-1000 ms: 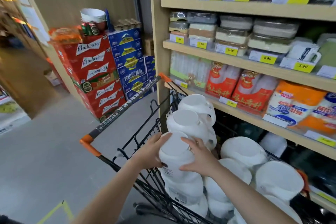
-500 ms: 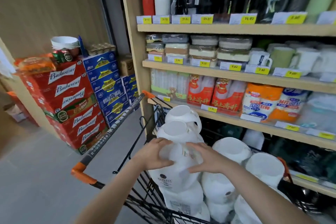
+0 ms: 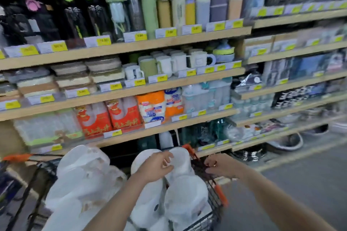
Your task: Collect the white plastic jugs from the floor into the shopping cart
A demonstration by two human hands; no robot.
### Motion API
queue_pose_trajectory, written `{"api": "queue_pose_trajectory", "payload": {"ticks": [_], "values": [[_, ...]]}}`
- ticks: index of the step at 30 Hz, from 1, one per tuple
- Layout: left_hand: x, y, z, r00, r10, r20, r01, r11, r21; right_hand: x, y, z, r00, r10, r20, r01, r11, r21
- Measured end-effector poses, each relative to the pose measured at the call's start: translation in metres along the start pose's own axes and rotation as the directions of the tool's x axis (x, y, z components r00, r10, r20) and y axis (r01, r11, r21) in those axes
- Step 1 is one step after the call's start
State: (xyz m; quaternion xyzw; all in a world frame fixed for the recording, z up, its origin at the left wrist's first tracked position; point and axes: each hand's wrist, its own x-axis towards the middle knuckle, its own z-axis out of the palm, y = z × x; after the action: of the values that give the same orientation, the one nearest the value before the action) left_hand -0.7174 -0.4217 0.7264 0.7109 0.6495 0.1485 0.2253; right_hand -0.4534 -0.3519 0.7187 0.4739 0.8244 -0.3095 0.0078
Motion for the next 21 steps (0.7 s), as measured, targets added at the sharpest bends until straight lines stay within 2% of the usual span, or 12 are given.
{"api": "queue_pose_trajectory", "payload": {"ticks": [6,10,15,21], "values": [[0.107,0.113,0.055,0.989,0.111,0.100,-0.098,0.987,-0.128,-0.046,0.126,-0.060,0.969,0.142,-0.203,-0.099,0.973,0.209],[0.182,0.193,0.097,0.990,0.135,0.039,-0.121,0.961,-0.247,-0.076,0.211,-0.113,0.930,0.261,-0.260,-0.155,0.917,0.367],[0.262,0.300,0.145,0.981,0.190,0.022,-0.170,0.919,-0.357,-0.108,0.308,-0.182,0.890,0.336,-0.307,-0.185,0.884,0.429],[0.348,0.392,0.202,0.962,0.255,0.101,-0.201,0.905,-0.375,-0.137,0.414,-0.223,0.824,0.455,-0.338,-0.254,0.830,0.497]]}}
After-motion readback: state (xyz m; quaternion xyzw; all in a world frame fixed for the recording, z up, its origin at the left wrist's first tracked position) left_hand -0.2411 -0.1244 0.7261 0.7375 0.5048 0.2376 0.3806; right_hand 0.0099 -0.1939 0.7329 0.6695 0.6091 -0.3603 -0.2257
